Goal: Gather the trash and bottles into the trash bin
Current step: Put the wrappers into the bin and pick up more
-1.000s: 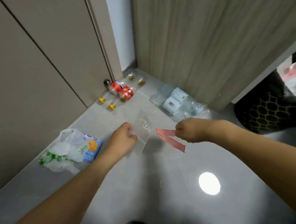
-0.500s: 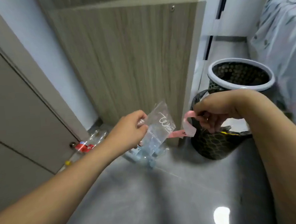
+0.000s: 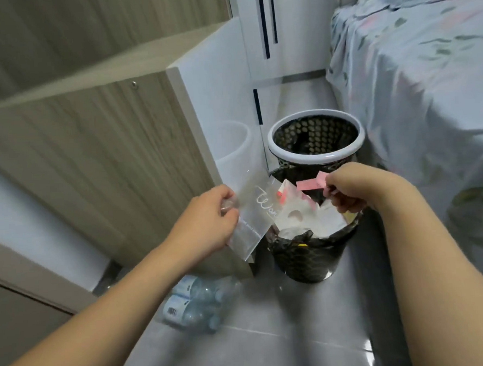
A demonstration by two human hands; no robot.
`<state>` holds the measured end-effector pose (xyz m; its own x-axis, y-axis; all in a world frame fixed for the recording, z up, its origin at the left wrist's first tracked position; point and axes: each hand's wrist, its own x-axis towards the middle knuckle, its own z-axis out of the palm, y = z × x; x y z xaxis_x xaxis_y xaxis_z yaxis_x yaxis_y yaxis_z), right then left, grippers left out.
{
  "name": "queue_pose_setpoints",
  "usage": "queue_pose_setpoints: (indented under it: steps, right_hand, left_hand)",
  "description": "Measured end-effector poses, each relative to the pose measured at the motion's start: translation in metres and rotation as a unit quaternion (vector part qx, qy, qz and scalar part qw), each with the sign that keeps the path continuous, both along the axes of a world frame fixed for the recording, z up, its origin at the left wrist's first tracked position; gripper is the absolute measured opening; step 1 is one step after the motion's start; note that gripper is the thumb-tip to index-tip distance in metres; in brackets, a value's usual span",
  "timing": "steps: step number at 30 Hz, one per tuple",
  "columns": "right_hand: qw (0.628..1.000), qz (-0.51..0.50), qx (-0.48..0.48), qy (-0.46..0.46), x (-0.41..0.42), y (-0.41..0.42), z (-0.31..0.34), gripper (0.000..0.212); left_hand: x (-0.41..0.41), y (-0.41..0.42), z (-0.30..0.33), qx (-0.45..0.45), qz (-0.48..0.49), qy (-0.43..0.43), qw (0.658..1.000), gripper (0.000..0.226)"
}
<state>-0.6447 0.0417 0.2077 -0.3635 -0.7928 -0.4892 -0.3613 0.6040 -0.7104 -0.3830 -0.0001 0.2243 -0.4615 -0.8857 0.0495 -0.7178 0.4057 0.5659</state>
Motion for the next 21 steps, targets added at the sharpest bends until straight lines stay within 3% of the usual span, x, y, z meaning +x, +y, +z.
queue_pose_setpoints:
  steps: [4, 8, 12, 16, 21]
  right_hand:
    - [0.998, 0.022, 0.053, 0.019, -0.003, -0.009, -0.038, 0.020]
    - [0.999, -0.018, 0.023, 0.045, -0.022, -0.015, -0.048, 0.019]
    - [0.998, -0.042, -0.002, 0.048, -0.035, -0.014, -0.050, 0.027]
    - [0.999, -0.013, -0.012, 0.034, -0.034, -0.009, -0.053, 0.027]
    - [0.999, 0.009, -0.036, 0.017, -0.029, -0.015, -0.056, 0.029]
  left_hand:
    - [-0.036, -0.021, 0.001, 0.012, 0.012, 0.026, 1.000, 0.013]
    - [-0.080, -0.045, -0.003, 0.011, 0.014, 0.033, 0.999, 0.018]
    - [-0.127, -0.061, -0.023, 0.079, -0.002, 0.017, 0.997, 0.019]
    - [-0.149, -0.066, -0.056, 0.127, -0.006, -0.085, 0.988, 0.025]
    - [-0.140, -0.069, -0.073, 0.025, -0.003, -0.147, 0.989, 0.031]
